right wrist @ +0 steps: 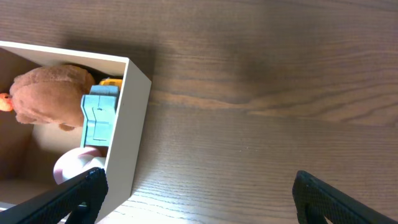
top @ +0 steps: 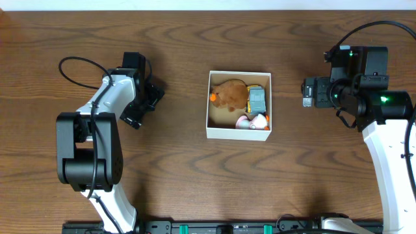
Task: Pack container
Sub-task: 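Reach the left gripper to the white paddle toy and grasp its handle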
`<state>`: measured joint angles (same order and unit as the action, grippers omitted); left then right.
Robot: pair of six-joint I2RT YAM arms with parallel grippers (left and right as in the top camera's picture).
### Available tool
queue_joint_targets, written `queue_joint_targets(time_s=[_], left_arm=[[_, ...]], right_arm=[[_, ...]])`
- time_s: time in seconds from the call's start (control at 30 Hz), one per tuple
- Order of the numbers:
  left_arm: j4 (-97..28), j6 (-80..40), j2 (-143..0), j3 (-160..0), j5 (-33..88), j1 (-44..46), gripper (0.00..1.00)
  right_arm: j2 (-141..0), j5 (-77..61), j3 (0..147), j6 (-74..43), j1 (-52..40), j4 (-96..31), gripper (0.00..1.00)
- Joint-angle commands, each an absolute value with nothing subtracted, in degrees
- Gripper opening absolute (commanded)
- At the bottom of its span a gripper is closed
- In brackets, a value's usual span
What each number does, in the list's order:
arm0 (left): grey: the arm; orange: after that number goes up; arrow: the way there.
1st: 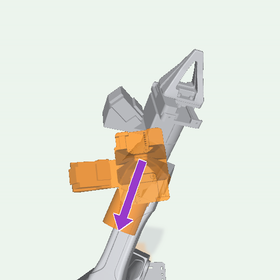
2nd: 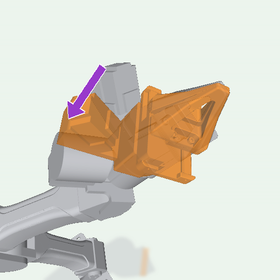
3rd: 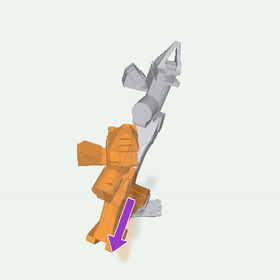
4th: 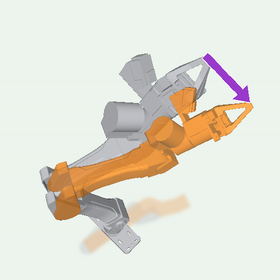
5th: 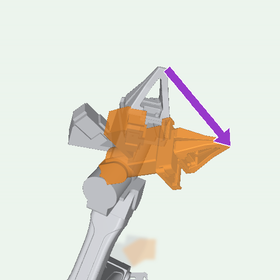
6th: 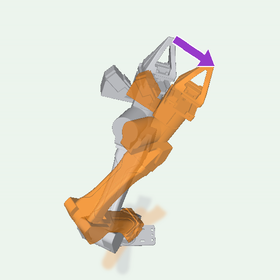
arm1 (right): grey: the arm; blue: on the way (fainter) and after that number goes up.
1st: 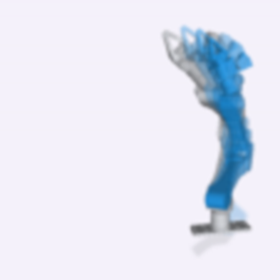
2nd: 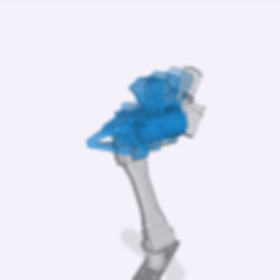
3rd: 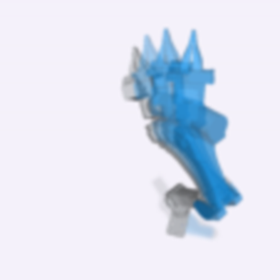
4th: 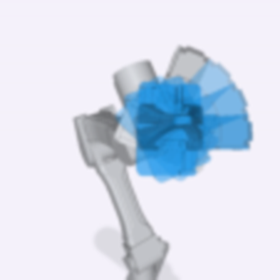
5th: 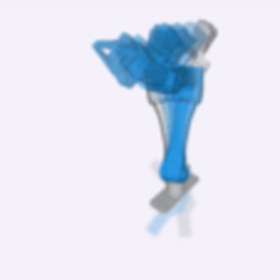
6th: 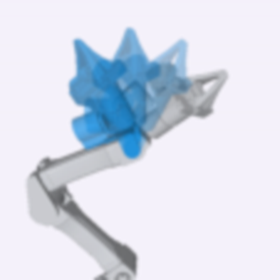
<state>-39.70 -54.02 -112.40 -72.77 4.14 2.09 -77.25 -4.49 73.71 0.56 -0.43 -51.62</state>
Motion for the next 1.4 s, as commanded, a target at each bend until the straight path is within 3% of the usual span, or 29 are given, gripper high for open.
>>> queue_joint_targets(time_s=[0.0, 0.13, 0.3, 0.37, 0.43, 0.57, 1.0, 1.1, 1.37], left_arm=[[-39.75, -54.33, -113.16, -72.49, 3.84, 2.0, 0.92], [-39.75, -54.33, -113.16, -72.49, 3.84, 2.0, 0.7], [-39.75, -54.33, -113.16, -72.49, 3.84, 2.0, 0.54], [-39.72, -54.3, -113.16, -72.49, 3.84, 2.0, 0.42], [-39.53, -54.3, -113.16, -72.49, 3.84, 2.0, 0.38], [-38.87, -54.3, -113.16, -72.49, 3.81, 2.0, 0.31], [-38.83, -54.3, -113.16, -72.49, 3.81, 2.0, 0.28], [-38.89, -54.3, -113.16, -72.49, 3.84, 2.0, 0.2], [-38.89, -54.3, -113.16, -72.49, 3.84, 2.0, 0.15]], right_arm=[[-77.6, -4.95, 73.71, -0.16, -0.12, -51.7, 0.97], [-77.6, -4.95, 73.71, -0.14, -0.1, -51.72, 0.98], [-77.6, -4.95, 73.71, -0.16, -0.1, -51.72, 0.98], [-77.6, -4.95, 73.71, -0.14, -0.1, -51.72, 0.98], [-77.58, -4.95, 73.71, -0.14, -0.1, -51.72, 0.98], [-77.58, -4.95, 73.71, -0.14, -0.1, -51.86, 0.98], [-77.58, -4.95, 73.71, -0.14, -0.1, -51.92, 0.98], [-77.58, -4.95, 73.71, 0.12, -0.1, -51.9, 0.98], [-77.58, -4.93, 73.71, 0.3, -0.1, -51.92, 0.98]])
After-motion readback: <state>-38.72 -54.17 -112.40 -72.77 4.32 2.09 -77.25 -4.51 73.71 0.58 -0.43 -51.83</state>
